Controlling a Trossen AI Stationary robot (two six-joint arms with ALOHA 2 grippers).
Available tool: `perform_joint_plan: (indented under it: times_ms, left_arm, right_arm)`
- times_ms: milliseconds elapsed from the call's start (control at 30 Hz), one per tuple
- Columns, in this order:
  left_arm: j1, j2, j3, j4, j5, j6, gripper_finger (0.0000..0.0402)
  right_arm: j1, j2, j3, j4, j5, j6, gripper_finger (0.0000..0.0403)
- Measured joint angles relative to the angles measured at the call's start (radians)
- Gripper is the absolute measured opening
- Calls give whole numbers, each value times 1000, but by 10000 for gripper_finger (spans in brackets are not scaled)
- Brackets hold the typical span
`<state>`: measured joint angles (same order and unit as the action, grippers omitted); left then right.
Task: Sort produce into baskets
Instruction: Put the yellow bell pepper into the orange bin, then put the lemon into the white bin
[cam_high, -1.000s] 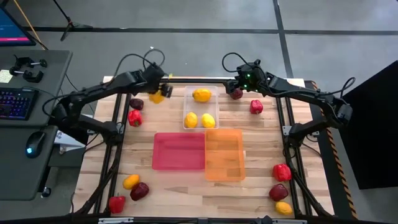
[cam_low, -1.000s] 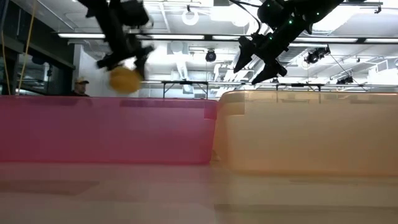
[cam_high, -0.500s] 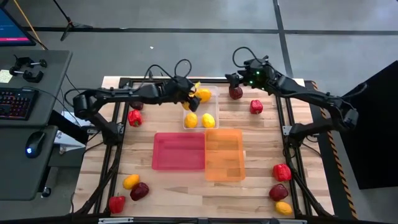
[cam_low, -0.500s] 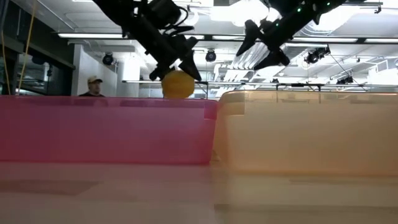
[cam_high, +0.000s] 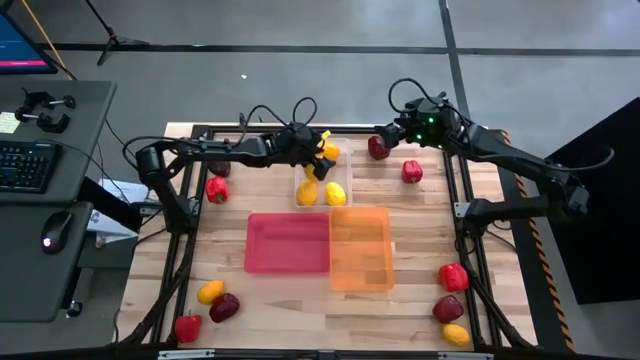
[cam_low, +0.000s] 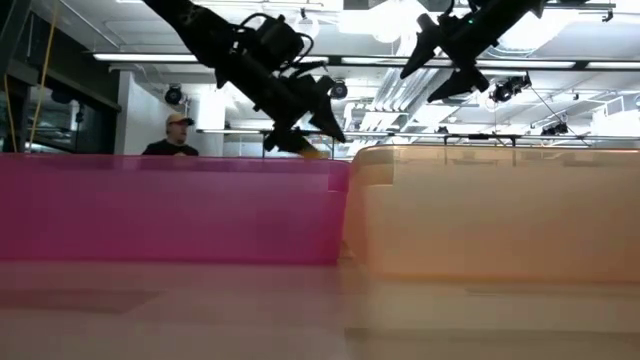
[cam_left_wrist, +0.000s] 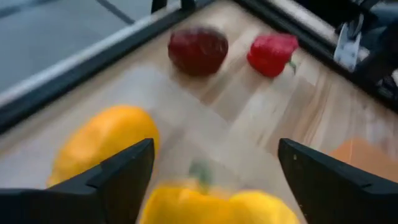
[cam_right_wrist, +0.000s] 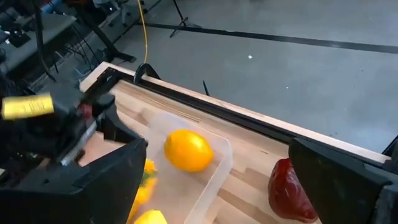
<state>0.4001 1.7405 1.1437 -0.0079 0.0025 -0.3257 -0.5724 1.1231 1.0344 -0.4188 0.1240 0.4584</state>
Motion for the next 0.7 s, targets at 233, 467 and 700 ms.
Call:
perform_joint_plan:
  times_ms: [233, 467, 700]
  left_arm:
    - [14, -7, 122, -120, 13, 66, 396]
    - [-23, -23, 211, -476, 79, 50, 391]
    - [-230, -131, 210, -728, -93, 16, 391]
  right_arm:
    - [0, -12, 0, -13, 0, -22, 383]
    - [0, -12, 0, -73, -1, -31, 383]
    - [40, -12, -2, -126, -23, -97, 383]
